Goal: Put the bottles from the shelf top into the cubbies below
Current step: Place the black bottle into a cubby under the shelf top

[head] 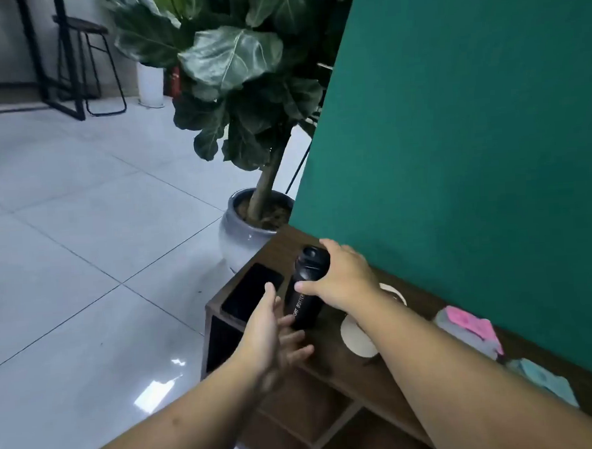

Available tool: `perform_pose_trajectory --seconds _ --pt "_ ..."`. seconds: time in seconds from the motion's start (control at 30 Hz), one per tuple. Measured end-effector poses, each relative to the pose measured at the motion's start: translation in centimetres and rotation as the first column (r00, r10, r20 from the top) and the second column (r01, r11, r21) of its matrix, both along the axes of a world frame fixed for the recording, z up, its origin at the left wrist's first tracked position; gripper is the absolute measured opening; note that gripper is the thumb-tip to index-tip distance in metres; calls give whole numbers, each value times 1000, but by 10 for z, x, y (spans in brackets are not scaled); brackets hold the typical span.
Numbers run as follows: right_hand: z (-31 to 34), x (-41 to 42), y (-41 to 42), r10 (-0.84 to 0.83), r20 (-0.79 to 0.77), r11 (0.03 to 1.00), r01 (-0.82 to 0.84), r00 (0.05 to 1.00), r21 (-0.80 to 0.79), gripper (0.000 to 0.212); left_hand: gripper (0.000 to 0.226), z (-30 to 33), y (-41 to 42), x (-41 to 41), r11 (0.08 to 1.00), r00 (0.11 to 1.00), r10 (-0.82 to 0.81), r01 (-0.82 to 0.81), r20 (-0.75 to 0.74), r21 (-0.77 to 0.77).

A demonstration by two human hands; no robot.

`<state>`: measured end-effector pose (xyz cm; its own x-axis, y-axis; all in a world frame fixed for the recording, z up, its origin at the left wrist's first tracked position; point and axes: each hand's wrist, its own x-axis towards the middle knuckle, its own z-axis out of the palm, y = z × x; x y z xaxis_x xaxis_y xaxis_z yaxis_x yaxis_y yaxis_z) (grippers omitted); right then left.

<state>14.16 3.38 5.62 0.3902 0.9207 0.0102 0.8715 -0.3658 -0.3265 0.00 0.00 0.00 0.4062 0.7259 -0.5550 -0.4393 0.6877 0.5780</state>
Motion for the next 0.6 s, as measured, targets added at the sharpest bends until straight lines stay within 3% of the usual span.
perform_pose_trajectory --seconds 0.23,0.4,0.53,0.6 --pt "-42 3 10 45 161 990 -66 986 126 79 77 -60 6 12 999 997 -23 25 74 -23" --pt "-40 -16 -21 50 152 966 -86 987 243 77 77 -75 -8 5 999 987 47 -43 157 -29" --pt "-33 -38 -75 78 147 944 -120 986 308 80 56 -78 -47 -16 994 975 99 -107 197 32" --pt "-33 -50 -105 98 147 943 -139 984 304 83 57 -84 -71 -29 992 970 120 -128 209 24"
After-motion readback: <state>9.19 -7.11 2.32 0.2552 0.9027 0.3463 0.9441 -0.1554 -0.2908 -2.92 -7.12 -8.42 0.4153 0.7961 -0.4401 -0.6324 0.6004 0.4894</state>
